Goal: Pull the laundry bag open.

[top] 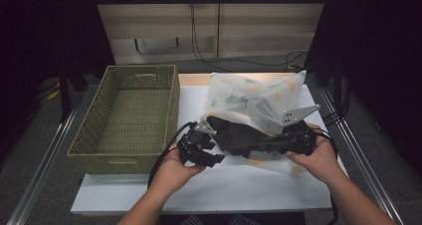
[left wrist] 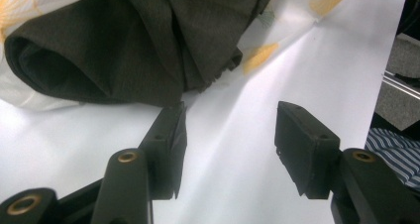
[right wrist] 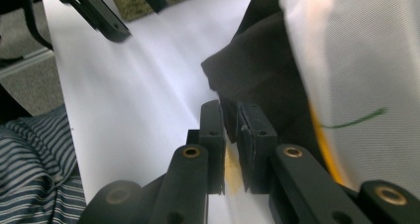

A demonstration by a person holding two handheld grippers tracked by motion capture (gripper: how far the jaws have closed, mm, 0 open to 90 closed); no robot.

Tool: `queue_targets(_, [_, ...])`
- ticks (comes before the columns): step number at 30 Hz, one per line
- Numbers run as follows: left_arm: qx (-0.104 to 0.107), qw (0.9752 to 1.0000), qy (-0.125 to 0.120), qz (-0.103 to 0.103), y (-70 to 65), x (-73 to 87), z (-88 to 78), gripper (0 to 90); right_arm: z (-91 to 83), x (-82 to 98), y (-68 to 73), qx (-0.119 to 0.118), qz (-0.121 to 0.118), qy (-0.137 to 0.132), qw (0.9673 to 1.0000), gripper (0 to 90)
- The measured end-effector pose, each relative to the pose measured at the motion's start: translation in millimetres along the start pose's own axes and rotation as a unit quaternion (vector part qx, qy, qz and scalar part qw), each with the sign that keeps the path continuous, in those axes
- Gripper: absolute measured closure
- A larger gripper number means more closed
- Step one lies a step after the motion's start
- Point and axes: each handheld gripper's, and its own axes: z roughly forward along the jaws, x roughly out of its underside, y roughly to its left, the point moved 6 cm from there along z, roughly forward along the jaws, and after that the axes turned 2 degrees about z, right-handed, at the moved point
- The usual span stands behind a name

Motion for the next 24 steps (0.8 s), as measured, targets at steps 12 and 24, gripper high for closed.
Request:
queue_targets(12, [0.010, 0.9997, 0.016, -0.015, 0.3, 17.8, 1.3, 42.9, 34.0, 19.4, 6.0, -0.001, -0.007, 0.050, 0.9987, 77.8])
queue_targets(24, [0.017, 0.9996, 0.013, -0.020, 2.3, 19.3, 2.5, 41.3, 65.8, 44.7, 0.3, 0.011, -0.002, 0.112, 0.9936, 70.4])
